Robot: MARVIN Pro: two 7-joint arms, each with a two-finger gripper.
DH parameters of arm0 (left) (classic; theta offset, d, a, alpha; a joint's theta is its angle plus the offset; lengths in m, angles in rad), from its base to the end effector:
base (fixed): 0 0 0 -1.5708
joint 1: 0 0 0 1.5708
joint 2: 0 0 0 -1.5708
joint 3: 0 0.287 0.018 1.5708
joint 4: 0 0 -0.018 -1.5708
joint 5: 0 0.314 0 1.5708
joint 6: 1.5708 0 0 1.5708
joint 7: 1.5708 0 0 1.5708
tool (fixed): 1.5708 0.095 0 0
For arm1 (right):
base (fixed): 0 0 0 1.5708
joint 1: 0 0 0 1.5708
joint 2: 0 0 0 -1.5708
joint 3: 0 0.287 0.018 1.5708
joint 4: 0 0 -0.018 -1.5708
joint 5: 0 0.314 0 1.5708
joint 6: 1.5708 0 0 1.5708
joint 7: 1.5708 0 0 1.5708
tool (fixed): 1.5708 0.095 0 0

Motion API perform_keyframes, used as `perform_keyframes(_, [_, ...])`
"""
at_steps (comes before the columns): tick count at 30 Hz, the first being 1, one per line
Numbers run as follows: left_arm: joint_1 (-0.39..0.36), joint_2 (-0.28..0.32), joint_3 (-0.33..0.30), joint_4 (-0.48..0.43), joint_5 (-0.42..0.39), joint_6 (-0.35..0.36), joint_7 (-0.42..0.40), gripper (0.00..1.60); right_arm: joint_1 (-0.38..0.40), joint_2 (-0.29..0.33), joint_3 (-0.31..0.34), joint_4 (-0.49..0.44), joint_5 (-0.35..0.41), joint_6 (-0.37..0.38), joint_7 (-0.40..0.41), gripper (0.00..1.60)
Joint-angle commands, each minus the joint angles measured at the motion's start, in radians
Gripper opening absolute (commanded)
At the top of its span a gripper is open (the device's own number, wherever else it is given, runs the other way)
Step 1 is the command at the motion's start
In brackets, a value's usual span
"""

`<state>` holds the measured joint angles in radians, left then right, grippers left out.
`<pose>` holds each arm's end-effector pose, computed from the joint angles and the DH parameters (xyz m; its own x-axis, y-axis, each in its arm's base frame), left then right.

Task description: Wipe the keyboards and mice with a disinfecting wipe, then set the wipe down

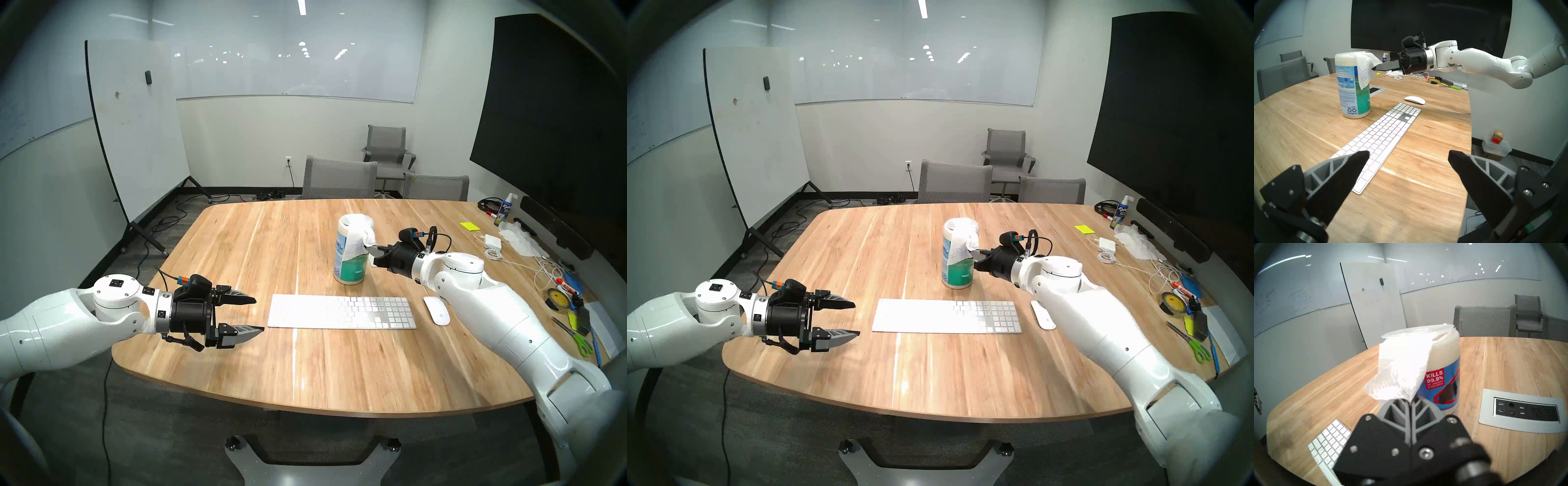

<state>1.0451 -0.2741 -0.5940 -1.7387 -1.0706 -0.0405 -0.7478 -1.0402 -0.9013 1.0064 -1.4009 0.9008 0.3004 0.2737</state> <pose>0.3567 0.0849 -0.2275 0.2220 -0.2886 0.9314 -0.9224 -0.3718 0.1047 0.5079 -0.0322 -0.2186 0.2861 0.0001 0.9582 0.5430 -0.8239 -0.1620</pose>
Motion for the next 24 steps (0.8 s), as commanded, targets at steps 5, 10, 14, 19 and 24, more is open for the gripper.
perform_keyframes(5, [-0.010, -0.003, -0.011, -0.002, -0.006, -0.004, 0.001, 1.60, -0.036, 0.067, 0.038, -0.058, 0.037, -0.011, 0.068, 0.00])
perform_keyframes(10, [-0.010, -0.003, -0.010, -0.002, -0.006, -0.004, 0.001, 1.60, -0.067, 0.110, 0.059, -0.097, 0.054, -0.019, 0.107, 0.00])
perform_keyframes(14, [-0.010, -0.002, -0.010, -0.002, -0.006, -0.004, 0.001, 1.60, -0.088, 0.141, 0.079, -0.128, 0.068, -0.024, 0.136, 0.00])
perform_keyframes(19, [-0.010, -0.002, -0.010, -0.002, -0.006, -0.004, 0.001, 1.60, -0.115, 0.175, 0.103, -0.161, 0.086, -0.029, 0.168, 0.00])
perform_keyframes(24, [-0.011, -0.002, -0.010, -0.002, -0.006, -0.004, 0.001, 1.60, -0.150, 0.211, 0.130, -0.192, 0.107, -0.037, 0.200, 0.00])
